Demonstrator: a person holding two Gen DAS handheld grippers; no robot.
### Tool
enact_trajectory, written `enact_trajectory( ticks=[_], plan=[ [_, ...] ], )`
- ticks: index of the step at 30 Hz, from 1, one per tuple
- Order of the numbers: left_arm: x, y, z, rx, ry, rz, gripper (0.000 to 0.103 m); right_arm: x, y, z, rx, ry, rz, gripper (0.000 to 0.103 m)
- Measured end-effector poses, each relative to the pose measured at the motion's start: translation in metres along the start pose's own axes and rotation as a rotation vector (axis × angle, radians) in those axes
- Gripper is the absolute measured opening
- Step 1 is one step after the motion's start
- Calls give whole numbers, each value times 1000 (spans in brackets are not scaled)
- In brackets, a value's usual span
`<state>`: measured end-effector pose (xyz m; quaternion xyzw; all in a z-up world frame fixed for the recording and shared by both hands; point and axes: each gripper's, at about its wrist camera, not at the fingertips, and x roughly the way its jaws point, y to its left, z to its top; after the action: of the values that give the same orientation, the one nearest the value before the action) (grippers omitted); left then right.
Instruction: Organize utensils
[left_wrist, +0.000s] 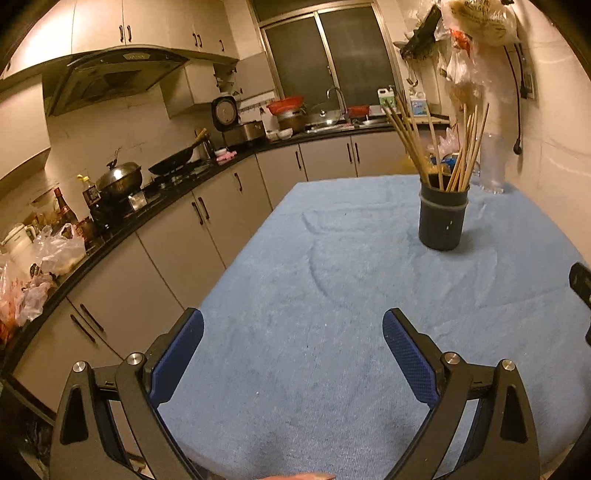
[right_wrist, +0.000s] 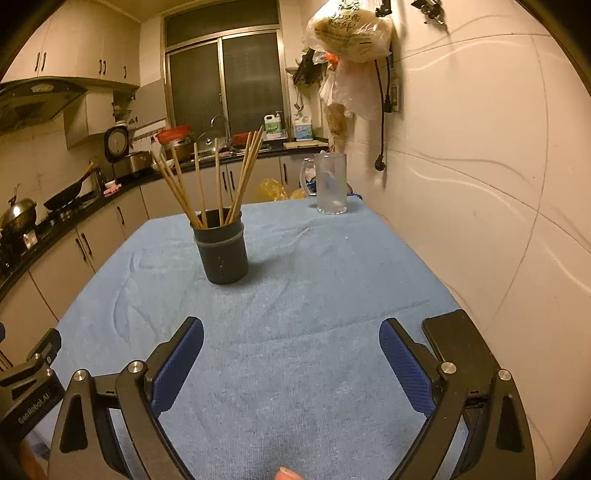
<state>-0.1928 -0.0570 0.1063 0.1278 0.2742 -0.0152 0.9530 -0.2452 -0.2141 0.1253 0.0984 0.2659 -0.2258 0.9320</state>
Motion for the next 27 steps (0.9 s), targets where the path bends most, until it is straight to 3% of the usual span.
enact_trajectory(
  ticks=[27],
  plan=[
    [8, 0, -10, -12, 44, -38, 97, 4, 9, -6, -48, 22, 0, 98]
  ],
)
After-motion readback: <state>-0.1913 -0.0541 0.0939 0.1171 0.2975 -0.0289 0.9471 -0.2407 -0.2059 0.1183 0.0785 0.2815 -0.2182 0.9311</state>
